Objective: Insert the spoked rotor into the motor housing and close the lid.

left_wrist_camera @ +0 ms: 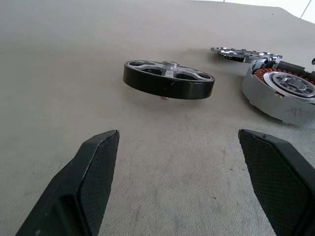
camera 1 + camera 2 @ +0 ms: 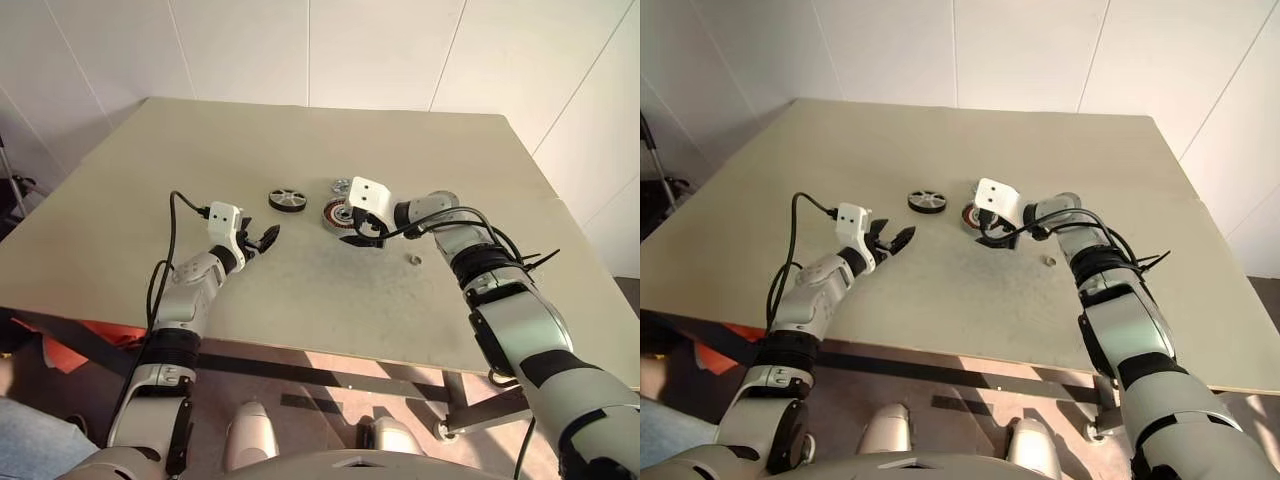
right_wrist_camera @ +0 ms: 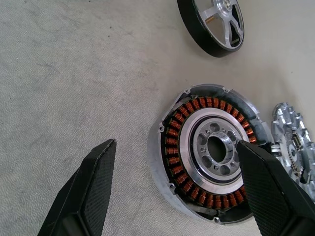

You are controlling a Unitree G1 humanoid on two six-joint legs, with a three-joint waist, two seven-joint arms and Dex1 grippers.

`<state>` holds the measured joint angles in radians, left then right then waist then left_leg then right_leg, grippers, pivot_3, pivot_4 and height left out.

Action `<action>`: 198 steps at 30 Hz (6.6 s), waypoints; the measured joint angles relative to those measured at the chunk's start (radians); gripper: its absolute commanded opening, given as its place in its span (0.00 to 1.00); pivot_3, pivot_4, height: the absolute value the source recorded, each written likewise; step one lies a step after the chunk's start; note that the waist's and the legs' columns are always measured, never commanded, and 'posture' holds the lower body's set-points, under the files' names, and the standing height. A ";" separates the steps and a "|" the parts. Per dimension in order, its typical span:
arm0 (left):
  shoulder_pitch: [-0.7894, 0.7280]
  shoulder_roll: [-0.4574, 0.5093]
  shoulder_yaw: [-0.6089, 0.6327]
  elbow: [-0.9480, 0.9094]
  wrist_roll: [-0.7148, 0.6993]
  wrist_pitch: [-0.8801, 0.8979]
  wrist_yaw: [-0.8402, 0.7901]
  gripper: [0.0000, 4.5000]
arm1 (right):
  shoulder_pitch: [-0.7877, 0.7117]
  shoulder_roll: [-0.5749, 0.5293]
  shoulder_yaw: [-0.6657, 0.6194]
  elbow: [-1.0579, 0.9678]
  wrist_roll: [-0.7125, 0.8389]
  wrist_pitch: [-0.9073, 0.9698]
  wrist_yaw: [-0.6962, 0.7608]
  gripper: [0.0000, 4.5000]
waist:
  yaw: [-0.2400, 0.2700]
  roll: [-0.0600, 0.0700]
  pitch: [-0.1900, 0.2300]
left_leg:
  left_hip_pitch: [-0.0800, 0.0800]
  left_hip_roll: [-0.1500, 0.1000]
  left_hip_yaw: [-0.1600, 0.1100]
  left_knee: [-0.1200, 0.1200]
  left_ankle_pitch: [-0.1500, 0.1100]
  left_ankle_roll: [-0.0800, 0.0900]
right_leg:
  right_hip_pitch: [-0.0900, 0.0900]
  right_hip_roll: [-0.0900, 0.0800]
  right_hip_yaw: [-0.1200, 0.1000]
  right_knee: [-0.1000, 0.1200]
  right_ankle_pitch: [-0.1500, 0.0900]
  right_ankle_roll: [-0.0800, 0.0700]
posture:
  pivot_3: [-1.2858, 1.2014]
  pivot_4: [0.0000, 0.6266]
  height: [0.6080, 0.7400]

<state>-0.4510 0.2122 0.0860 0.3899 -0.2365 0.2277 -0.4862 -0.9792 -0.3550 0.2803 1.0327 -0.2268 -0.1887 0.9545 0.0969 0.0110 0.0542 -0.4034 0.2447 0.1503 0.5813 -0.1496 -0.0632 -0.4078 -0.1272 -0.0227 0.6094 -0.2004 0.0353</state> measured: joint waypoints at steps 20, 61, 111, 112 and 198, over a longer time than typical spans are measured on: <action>0.028 -0.012 -0.002 -0.042 0.000 0.013 0.012 0.91 | -0.090 0.047 0.004 0.186 -0.034 0.002 -0.010 0.97 | -0.001 0.000 0.000 | 0.000 0.001 0.000 0.000 0.000 0.000 | 0.000 0.001 0.000 0.000 0.000 0.000 | 0.52 0.00 1.00; 0.022 -0.006 -0.012 -0.040 0.006 0.025 0.017 0.91 | -0.125 0.070 -0.058 0.237 -0.029 0.066 -0.042 0.39 | 0.003 0.001 0.000 | 0.003 0.002 0.000 0.001 0.000 -0.001 | 0.001 0.001 0.000 0.004 -0.001 -0.001 | 0.52 0.00 1.00; 0.009 -0.018 -0.039 -0.002 0.021 0.021 0.006 0.91 | 0.288 -0.091 -0.030 -0.529 0.143 0.426 0.003 0.59 | 0.023 0.000 -0.001 | 0.008 0.001 0.000 -0.002 0.001 -0.002 | 0.006 0.001 0.001 0.000 -0.001 -0.001 | 0.52 0.00 1.00; 0.009 -0.018 -0.039 -0.002 0.021 0.021 0.007 0.91 | 0.287 -0.090 -0.030 -0.523 0.143 0.420 0.003 0.59 | 0.023 0.000 -0.001 | 0.008 0.001 0.000 -0.002 0.001 -0.002 | 0.006 0.001 0.001 0.000 -0.001 -0.001 | 0.52 0.00 1.00; 0.036 -0.024 -0.052 -0.018 0.021 0.044 0.008 0.91 | 0.484 -0.174 -0.199 -1.226 0.392 0.988 -0.043 0.83 | 0.027 -0.001 -0.002 | 0.018 -0.001 0.001 -0.008 0.002 -0.004 | 0.012 0.002 0.004 -0.002 -0.001 0.000 | 0.52 0.00 1.00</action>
<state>-0.4152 0.1881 0.0339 0.3720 -0.2158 0.2718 -0.4779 -0.4951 -0.5288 0.0810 -0.1934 0.1652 0.7993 0.9118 0.1239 0.0100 0.0523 -0.3858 0.2440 0.1511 0.5733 -0.1477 -0.0668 -0.3962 -0.1257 -0.0186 0.6073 -0.2017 0.0353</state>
